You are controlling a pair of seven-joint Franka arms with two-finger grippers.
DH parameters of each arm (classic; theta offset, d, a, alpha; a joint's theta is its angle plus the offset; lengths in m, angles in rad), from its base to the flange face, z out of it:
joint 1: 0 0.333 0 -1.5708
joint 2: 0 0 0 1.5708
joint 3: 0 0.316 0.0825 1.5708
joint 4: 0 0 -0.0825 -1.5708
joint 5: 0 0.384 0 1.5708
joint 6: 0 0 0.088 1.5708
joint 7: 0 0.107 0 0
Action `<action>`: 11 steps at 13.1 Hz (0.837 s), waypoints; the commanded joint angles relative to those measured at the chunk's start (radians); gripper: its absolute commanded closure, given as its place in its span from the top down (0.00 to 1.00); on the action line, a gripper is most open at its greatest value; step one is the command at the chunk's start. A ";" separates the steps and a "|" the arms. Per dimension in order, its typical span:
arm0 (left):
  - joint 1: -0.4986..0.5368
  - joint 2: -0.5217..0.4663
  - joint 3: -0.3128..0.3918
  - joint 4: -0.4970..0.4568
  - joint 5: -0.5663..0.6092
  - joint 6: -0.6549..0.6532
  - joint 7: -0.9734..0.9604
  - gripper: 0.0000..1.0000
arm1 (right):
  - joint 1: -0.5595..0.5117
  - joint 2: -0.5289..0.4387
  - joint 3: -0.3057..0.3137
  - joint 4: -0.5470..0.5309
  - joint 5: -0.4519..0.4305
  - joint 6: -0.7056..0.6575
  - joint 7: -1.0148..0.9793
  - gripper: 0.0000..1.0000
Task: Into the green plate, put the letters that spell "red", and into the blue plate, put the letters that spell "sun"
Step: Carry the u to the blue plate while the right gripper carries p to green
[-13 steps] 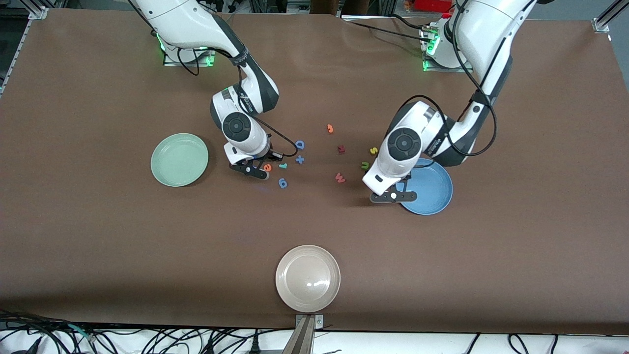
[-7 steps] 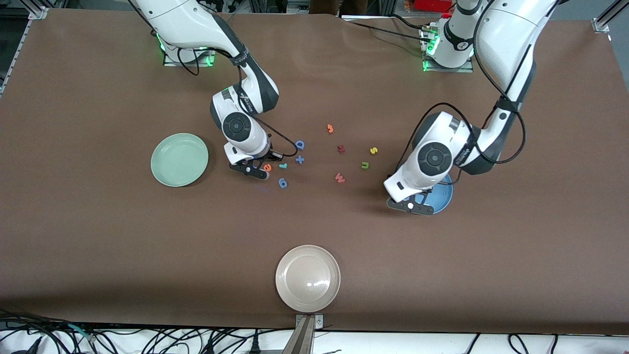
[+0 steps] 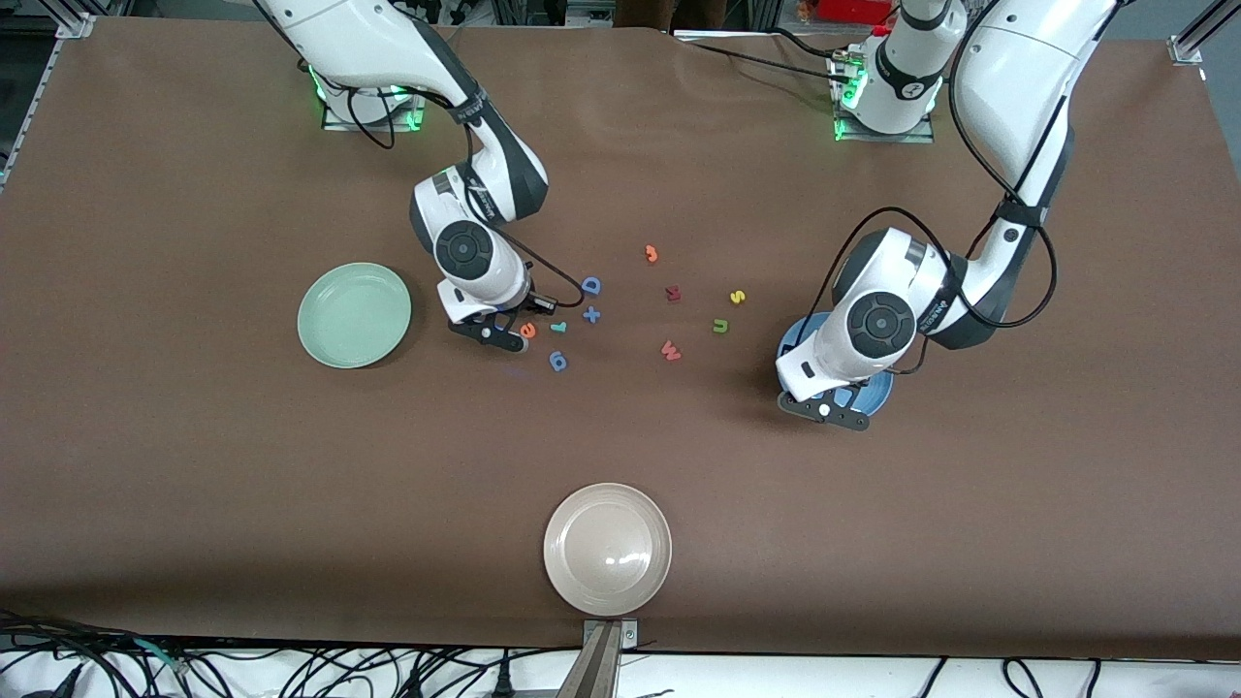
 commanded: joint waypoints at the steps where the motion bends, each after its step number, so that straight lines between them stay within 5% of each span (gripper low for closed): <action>1: 0.023 -0.005 -0.007 -0.007 0.036 -0.009 0.037 0.18 | 0.003 -0.080 -0.064 0.047 0.011 -0.176 -0.032 0.07; 5: 0.037 0.007 -0.007 -0.009 0.036 -0.007 0.083 0.19 | 0.003 -0.135 -0.223 0.110 0.012 -0.399 -0.243 0.08; 9: 0.040 0.031 -0.007 -0.020 0.038 0.003 0.088 0.22 | -0.002 -0.135 -0.467 0.091 0.015 -0.473 -0.652 0.08; 11: 0.040 0.051 -0.007 -0.020 0.039 0.014 0.088 0.26 | -0.057 -0.115 -0.491 0.061 0.015 -0.458 -0.760 0.08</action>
